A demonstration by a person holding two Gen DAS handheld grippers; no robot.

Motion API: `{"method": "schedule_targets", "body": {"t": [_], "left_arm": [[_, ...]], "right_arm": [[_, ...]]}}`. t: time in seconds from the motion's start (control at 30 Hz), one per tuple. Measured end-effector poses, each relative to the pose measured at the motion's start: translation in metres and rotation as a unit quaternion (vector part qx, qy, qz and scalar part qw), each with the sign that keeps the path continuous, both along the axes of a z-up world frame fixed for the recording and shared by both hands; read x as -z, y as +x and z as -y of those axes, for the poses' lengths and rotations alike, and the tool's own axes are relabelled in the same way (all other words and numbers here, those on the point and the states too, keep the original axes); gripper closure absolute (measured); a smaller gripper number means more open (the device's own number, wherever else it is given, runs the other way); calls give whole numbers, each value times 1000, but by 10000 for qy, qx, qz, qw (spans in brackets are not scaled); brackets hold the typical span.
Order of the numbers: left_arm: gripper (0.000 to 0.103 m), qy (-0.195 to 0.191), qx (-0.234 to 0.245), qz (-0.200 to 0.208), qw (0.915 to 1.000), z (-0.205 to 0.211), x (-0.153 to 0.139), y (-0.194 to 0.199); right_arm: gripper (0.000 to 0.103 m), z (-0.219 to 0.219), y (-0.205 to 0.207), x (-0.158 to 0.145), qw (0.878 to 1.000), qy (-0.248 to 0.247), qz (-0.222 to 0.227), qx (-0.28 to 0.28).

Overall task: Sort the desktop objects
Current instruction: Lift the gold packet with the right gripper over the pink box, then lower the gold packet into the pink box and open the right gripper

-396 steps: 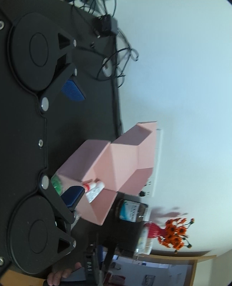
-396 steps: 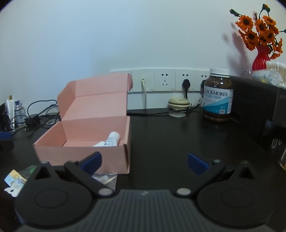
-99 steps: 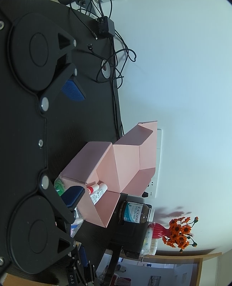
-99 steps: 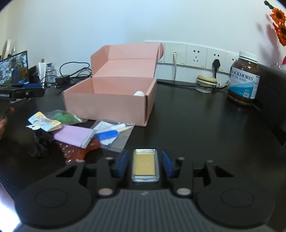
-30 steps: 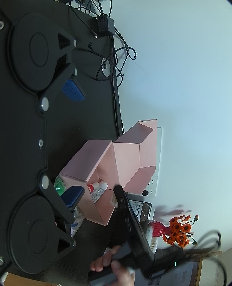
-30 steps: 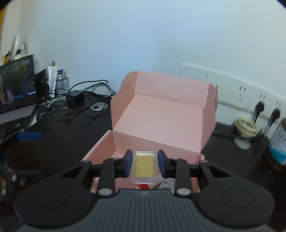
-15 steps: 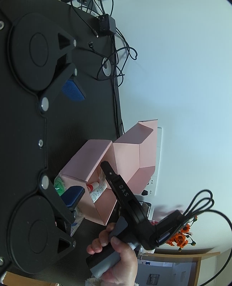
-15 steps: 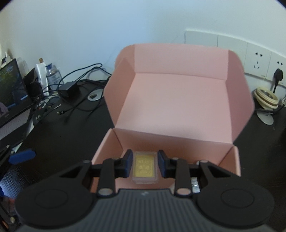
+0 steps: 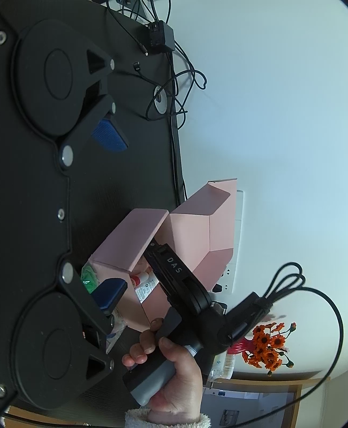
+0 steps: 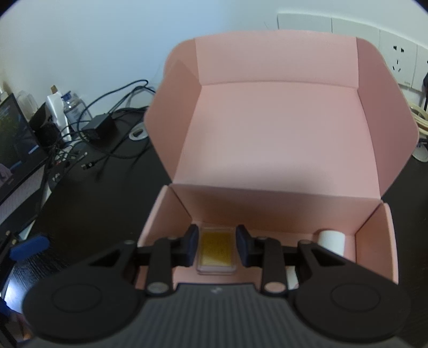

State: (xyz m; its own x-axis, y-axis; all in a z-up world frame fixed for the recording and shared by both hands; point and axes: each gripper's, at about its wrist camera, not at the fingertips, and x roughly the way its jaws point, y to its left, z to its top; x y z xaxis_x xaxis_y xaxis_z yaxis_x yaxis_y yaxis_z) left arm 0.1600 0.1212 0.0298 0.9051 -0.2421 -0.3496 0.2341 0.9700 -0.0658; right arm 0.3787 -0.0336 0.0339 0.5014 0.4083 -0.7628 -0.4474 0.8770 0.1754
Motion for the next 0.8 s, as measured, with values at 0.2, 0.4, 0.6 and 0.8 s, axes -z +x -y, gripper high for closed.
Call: {"method": "schedule_targets", "body": {"t": [0.2,0.4,0.6,0.8], "left_arm": [[0,12,6,2,10000,1,0,0],[0,2,3,-3,10000,1,0,0],[0,7,3,-8,10000,1,0,1],[0,15,-1,-2,10000,2,0,0]], "right_arm": [[73,0,1,3,9999,-125,21,-57],[73,-9,-3,4,9986,-430,193,-229],[73,-12,-7,5,9970,-613,321,-340],[73,-13,-9,6,9954,-741,436,-423]]}}
